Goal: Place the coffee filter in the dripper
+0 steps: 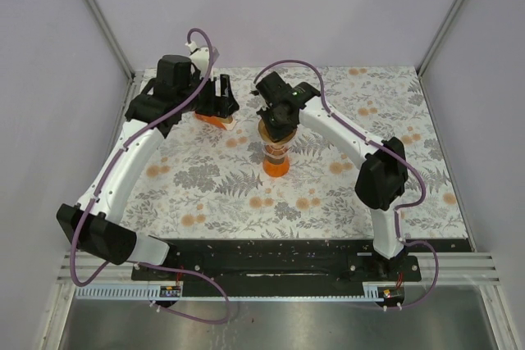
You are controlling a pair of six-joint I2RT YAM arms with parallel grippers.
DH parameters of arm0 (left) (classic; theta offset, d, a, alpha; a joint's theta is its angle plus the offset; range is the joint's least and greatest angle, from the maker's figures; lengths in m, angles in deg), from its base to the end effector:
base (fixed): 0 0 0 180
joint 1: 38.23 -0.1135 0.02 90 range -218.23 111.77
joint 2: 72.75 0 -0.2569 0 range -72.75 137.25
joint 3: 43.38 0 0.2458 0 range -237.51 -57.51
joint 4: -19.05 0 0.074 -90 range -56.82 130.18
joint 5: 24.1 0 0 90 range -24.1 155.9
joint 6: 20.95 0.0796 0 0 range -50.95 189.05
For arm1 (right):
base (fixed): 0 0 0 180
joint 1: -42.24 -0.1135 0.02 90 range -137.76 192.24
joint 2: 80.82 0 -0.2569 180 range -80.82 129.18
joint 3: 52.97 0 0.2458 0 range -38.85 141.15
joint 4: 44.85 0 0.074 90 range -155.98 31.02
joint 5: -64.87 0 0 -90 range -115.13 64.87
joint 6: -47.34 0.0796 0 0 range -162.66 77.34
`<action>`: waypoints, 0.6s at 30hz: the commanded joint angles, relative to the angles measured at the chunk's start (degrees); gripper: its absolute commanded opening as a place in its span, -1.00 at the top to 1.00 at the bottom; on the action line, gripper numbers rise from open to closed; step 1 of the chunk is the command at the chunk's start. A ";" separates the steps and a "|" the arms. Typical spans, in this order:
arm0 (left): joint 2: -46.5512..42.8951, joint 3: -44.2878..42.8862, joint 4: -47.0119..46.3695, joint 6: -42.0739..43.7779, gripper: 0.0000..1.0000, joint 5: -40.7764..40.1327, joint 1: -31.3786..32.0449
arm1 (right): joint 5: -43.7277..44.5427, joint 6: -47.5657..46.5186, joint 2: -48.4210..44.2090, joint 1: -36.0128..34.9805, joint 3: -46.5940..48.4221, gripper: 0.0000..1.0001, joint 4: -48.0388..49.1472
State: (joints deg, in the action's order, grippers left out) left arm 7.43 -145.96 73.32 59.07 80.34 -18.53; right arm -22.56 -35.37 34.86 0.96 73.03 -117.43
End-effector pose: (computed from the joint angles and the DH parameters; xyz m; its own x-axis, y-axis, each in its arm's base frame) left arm 0.3056 -0.1305 0.3805 -0.5807 0.0297 -0.8136 0.4317 0.8585 -0.2768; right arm 0.3365 0.2906 0.2532 -0.7414 -0.4822 -0.4667 -0.5538 0.8324 0.0197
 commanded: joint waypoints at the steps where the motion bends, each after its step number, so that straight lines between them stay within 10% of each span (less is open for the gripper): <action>1: -0.82 0.99 -3.23 -1.27 -0.51 2.35 -0.37 | 1.39 -0.78 1.04 -1.00 2.29 1.00 -0.69; 11: -0.03 4.24 -4.54 -3.64 -0.51 5.95 -0.28 | 0.42 -1.05 1.40 -1.70 6.68 0.99 -1.49; 18: 1.29 4.69 -4.54 -4.17 -0.51 7.10 -0.19 | 2.00 -1.14 -1.51 -1.70 9.85 0.63 -2.45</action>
State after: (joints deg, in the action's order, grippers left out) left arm 8.50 -141.30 72.01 55.94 85.35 -18.62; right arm -21.51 -35.92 36.74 -0.16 79.26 -118.94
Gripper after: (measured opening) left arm 0.751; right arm 0.163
